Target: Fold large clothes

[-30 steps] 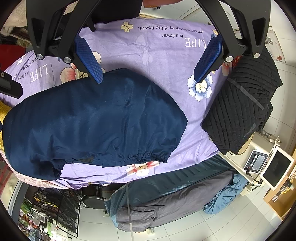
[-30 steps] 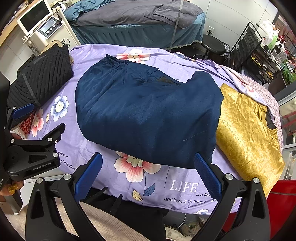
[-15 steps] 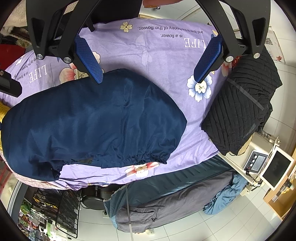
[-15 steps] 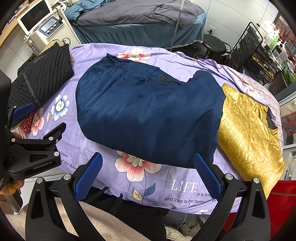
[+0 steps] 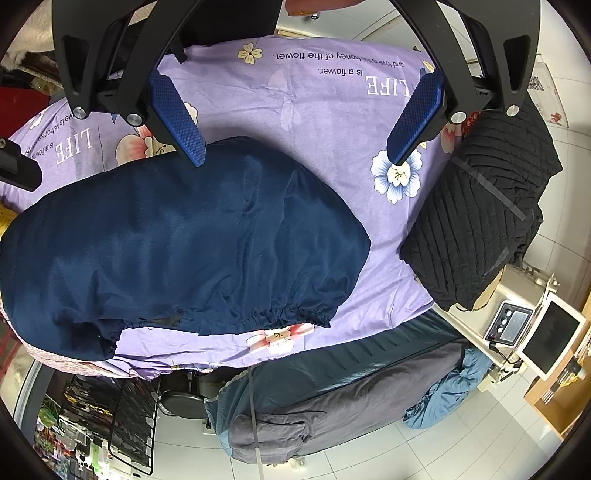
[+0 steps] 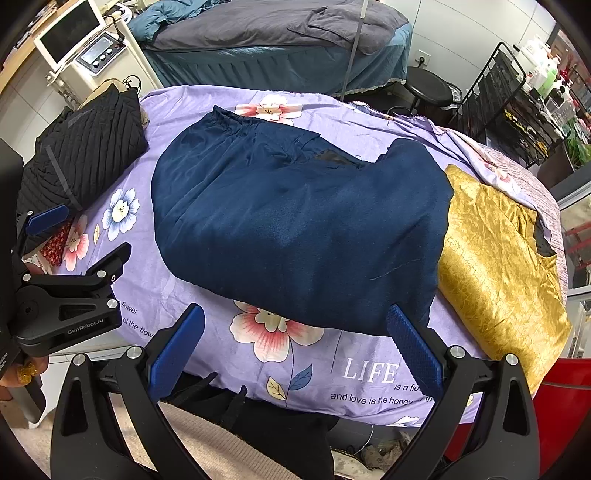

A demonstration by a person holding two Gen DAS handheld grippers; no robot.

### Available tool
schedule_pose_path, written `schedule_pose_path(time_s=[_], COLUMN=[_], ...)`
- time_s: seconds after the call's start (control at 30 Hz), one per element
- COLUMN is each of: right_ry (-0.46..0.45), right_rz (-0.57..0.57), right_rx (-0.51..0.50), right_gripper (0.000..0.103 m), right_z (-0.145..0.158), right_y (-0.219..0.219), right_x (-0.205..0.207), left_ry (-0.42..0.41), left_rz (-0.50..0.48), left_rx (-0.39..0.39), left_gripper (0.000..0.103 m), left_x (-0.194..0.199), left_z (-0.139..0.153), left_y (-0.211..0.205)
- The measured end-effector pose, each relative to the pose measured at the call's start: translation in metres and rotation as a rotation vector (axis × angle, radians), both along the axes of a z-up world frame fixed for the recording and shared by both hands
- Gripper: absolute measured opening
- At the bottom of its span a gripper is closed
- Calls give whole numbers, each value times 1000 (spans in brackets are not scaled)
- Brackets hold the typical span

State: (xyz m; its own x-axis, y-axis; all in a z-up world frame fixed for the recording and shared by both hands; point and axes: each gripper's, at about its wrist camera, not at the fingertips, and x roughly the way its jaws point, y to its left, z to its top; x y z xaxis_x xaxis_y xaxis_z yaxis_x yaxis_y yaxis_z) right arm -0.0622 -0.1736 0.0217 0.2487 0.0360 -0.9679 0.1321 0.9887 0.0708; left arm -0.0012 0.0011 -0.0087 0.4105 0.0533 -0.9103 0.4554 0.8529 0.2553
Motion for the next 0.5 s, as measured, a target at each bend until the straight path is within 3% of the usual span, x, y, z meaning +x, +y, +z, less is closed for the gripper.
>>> schedule_pose_path(time_s=[0.5], right_ry=[-6], right_rz=[-6], right_rx=[-6], right_gripper=[97], right_z=[0], right_y=[0], right_x=[-2], left_ry=[-12], left_rz=[15], left_rx=[1], left_gripper=[97], left_x=[3], left_z=[0], left_y=[3])
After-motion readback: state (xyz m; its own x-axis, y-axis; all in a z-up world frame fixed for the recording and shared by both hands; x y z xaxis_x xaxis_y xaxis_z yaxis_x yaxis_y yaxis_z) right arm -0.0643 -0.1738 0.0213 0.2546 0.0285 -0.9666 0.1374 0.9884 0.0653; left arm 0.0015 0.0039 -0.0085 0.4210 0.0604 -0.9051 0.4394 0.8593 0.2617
